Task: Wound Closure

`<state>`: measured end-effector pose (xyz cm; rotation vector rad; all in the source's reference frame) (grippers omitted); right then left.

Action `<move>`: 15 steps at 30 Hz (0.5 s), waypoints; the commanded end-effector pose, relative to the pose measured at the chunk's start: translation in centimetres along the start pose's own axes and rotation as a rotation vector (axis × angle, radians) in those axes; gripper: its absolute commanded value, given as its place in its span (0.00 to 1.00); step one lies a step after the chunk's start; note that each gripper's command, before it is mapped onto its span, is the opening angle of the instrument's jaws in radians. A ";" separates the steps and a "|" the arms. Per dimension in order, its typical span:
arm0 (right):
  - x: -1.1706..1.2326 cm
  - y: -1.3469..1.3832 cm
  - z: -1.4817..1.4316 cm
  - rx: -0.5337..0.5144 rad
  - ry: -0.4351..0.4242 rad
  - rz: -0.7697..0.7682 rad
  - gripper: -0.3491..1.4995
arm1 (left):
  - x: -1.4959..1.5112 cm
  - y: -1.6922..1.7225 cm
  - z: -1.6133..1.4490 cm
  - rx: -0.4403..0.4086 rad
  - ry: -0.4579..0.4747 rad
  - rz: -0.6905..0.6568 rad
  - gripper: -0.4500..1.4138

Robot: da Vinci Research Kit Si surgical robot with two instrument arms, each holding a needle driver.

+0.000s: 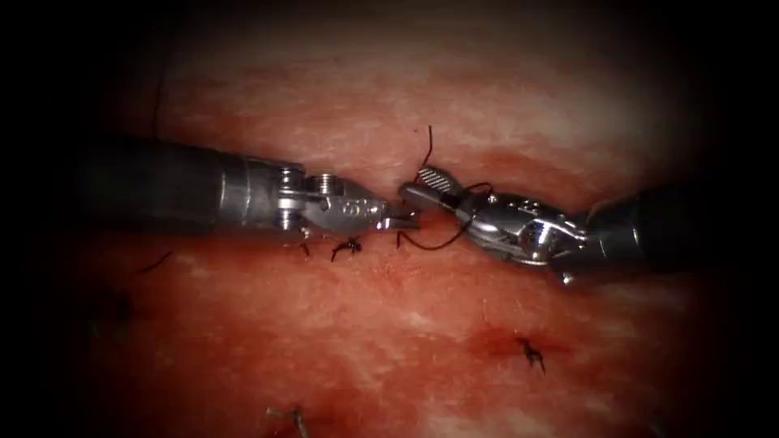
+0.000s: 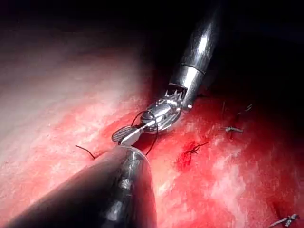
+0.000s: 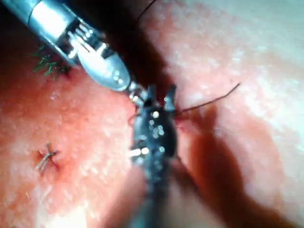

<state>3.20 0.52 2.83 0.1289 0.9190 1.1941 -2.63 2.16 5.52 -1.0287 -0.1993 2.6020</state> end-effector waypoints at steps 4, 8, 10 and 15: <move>-0.01 0.02 0.10 -0.006 0.000 0.033 0.27 | -0.01 0.08 0.21 -0.016 -0.021 0.004 0.00; -0.04 0.11 0.17 -0.034 -0.008 0.070 0.27 | -0.10 0.01 0.20 -0.008 -0.032 0.008 0.00; -0.08 0.16 0.24 -0.057 -0.034 0.089 0.27 | -0.13 -0.03 0.20 -0.006 -0.035 0.008 0.00; -0.25 0.28 0.44 -0.085 -0.104 0.209 0.27 | -0.17 -0.10 0.23 -0.004 -0.036 0.008 0.00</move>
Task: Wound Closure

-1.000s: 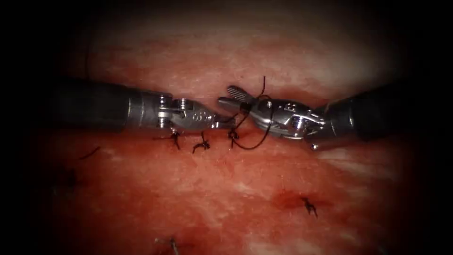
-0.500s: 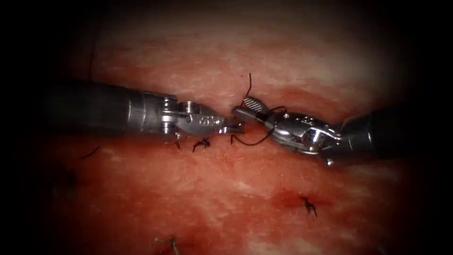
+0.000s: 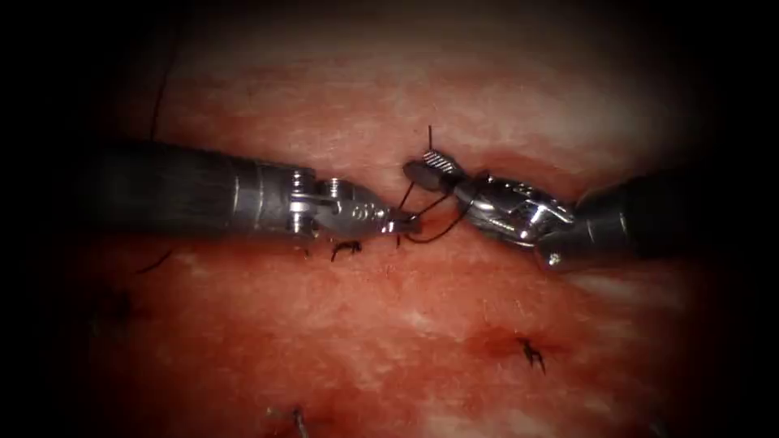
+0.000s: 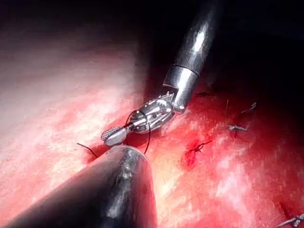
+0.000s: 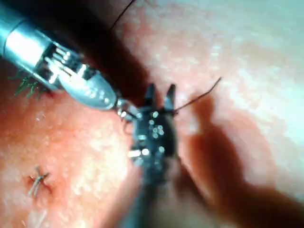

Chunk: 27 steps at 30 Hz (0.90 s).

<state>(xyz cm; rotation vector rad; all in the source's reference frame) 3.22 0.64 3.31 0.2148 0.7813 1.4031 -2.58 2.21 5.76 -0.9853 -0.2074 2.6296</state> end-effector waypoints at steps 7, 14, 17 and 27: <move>-0.26 0.17 0.18 -0.027 -0.073 0.156 0.36 | 0.00 -0.01 0.14 -0.005 -0.010 0.007 0.00; -0.23 0.28 0.23 -0.045 -0.078 0.202 0.49 | 0.02 0.00 0.15 -0.004 -0.011 0.005 0.00; -0.26 0.35 0.38 -0.059 -0.090 0.215 0.51 | 0.02 0.00 0.15 -0.006 -0.009 0.005 0.00; -0.32 0.37 0.71 -0.040 -0.118 0.230 0.44 | -0.01 0.01 0.12 -0.011 -0.006 0.007 0.00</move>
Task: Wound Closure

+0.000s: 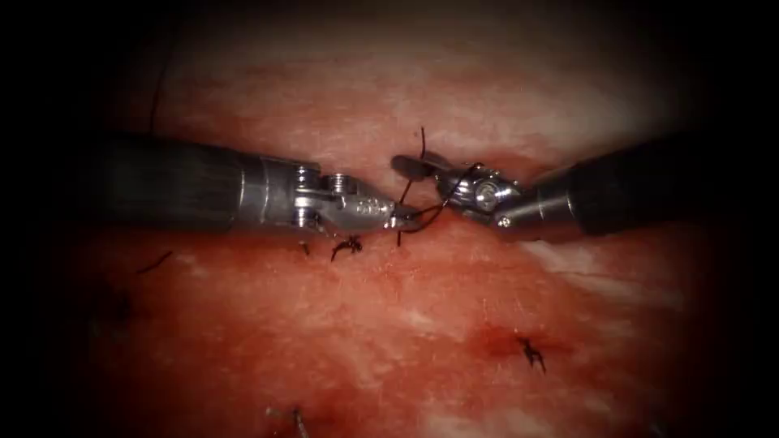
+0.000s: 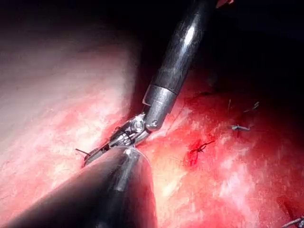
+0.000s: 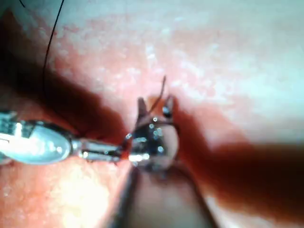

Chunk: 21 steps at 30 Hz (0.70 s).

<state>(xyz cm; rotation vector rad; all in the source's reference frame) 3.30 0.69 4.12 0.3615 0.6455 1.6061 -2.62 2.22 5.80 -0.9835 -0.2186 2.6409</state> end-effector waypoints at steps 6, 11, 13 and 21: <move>-0.04 -0.08 0.13 -0.003 0.005 0.030 0.01 | -0.02 0.02 0.05 -0.003 0.000 -0.005 0.00; 0.00 -0.05 -0.01 -0.014 0.052 0.041 0.00 | -0.10 -0.03 0.00 -0.010 0.003 -0.006 0.00; 0.04 -0.04 -0.12 -0.007 0.079 0.054 0.00 | -0.16 -0.09 -0.04 -0.011 0.002 -0.010 0.00; 0.15 -0.34 -0.71 0.057 0.157 0.028 0.00 | -0.30 -0.31 -0.29 -0.014 -0.011 -0.034 0.00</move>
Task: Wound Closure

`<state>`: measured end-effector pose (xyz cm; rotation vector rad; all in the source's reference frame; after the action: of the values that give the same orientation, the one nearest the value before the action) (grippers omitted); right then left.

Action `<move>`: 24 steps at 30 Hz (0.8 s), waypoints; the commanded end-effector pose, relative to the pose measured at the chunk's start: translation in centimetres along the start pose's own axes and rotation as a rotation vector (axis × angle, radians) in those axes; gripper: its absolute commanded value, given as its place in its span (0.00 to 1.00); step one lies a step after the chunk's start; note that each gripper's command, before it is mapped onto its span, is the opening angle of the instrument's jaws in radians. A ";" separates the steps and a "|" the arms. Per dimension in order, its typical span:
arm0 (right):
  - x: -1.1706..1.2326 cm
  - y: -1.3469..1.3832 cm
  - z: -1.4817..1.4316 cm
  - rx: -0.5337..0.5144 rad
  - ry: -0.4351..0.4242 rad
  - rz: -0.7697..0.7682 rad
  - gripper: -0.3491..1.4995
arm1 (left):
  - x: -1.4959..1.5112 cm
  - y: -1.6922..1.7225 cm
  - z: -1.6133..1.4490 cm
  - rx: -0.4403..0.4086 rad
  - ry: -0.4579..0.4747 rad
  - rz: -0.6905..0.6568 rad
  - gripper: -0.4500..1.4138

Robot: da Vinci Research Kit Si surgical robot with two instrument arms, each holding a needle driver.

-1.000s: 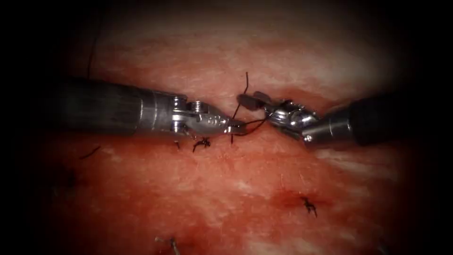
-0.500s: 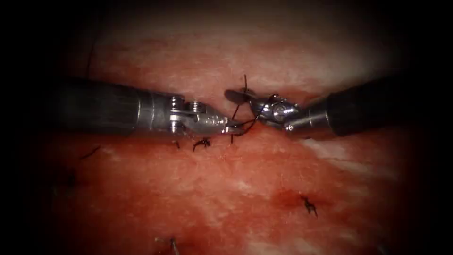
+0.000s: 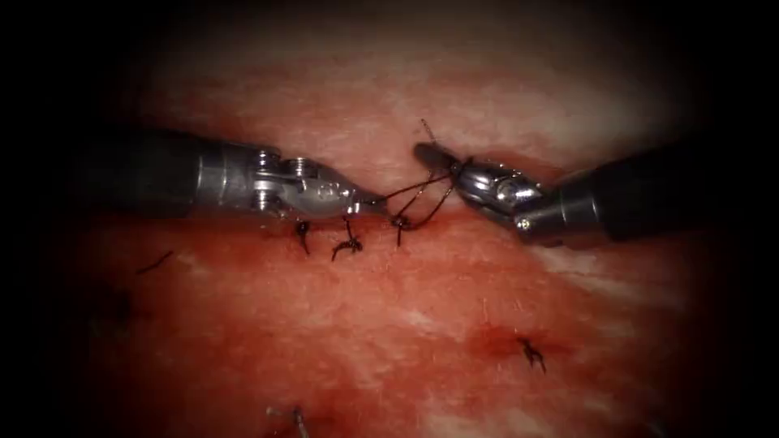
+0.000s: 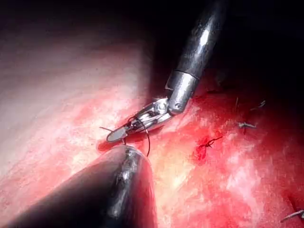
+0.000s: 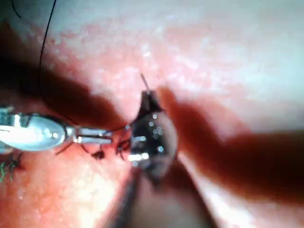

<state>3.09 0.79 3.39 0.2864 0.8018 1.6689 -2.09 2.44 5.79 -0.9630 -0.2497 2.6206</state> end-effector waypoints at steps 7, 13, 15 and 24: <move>-0.27 -0.39 -0.30 0.070 0.012 -0.039 0.00 | -0.15 -0.37 0.03 0.001 -0.012 -0.035 0.00; -0.51 -0.39 -0.32 0.117 -0.001 -0.104 0.00 | -0.26 -1.05 0.19 0.002 -0.019 -0.083 0.00; -0.56 -0.38 -0.35 0.138 -0.009 -0.133 0.00 | -0.31 -1.31 0.24 0.009 -0.026 -0.094 0.00; -0.98 -0.34 -0.44 0.232 -0.036 -0.340 0.00 | -0.59 -2.12 0.51 0.027 -0.027 -0.157 0.00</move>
<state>3.34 -0.19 3.01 0.3178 0.9689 1.2347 -1.41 4.21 7.09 -0.8612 -0.2820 2.4857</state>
